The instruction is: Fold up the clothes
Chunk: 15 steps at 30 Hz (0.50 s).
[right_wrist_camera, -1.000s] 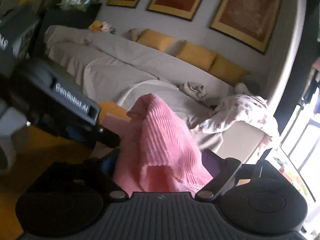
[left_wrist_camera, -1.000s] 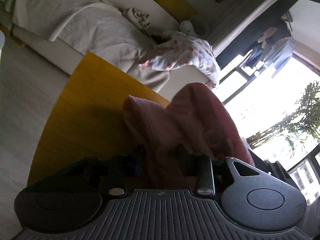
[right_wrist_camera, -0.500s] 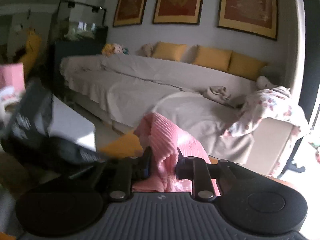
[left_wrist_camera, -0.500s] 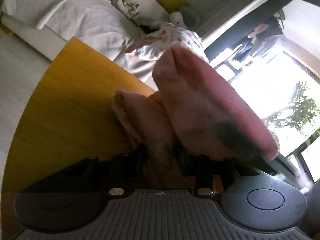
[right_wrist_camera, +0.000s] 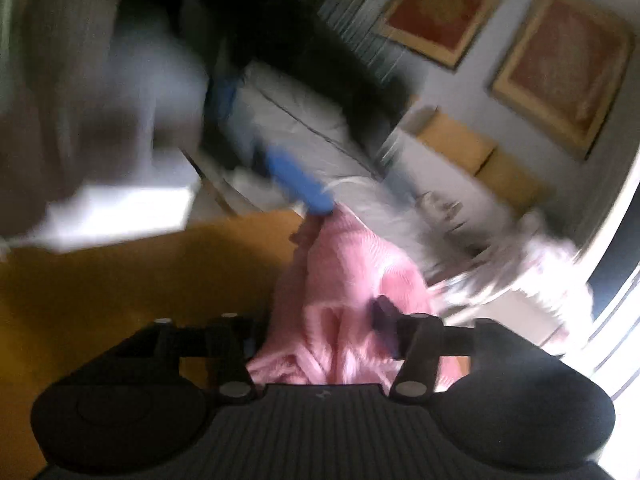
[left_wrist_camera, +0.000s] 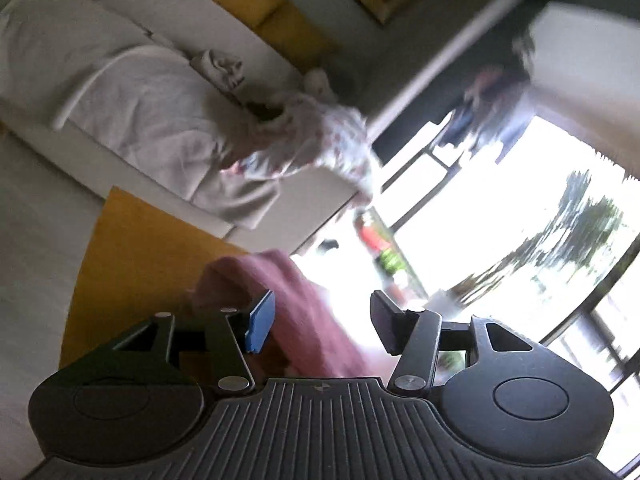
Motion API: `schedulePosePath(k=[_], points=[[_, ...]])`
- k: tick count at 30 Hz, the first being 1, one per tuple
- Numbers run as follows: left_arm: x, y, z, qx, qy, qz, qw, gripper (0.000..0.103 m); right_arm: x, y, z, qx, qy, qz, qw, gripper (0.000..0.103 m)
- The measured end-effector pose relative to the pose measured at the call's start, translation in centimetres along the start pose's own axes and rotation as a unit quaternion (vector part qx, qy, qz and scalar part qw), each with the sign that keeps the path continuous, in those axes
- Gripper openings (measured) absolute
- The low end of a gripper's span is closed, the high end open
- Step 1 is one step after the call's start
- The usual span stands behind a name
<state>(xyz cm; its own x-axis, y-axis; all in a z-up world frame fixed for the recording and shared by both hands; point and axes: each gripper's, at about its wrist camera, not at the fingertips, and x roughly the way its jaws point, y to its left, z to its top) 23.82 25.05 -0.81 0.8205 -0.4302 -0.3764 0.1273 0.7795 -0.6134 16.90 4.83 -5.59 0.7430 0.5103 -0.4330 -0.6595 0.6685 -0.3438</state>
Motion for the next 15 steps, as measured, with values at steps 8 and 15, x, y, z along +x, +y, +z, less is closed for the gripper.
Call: schedulePosePath(k=[8,15], points=[[0.9,2.2,-1.7,0.04,0.023,0.053,0.9975,0.06,-2.1,-11.8,-1.5,0.248,-0.023,0.049,0.967,0.098],[-1.4,1.8,-1.4,0.021,0.002,0.085,0.9962,0.07,2.4,-10.0,-6.1,0.29,0.048,0.087,0.952,0.073]])
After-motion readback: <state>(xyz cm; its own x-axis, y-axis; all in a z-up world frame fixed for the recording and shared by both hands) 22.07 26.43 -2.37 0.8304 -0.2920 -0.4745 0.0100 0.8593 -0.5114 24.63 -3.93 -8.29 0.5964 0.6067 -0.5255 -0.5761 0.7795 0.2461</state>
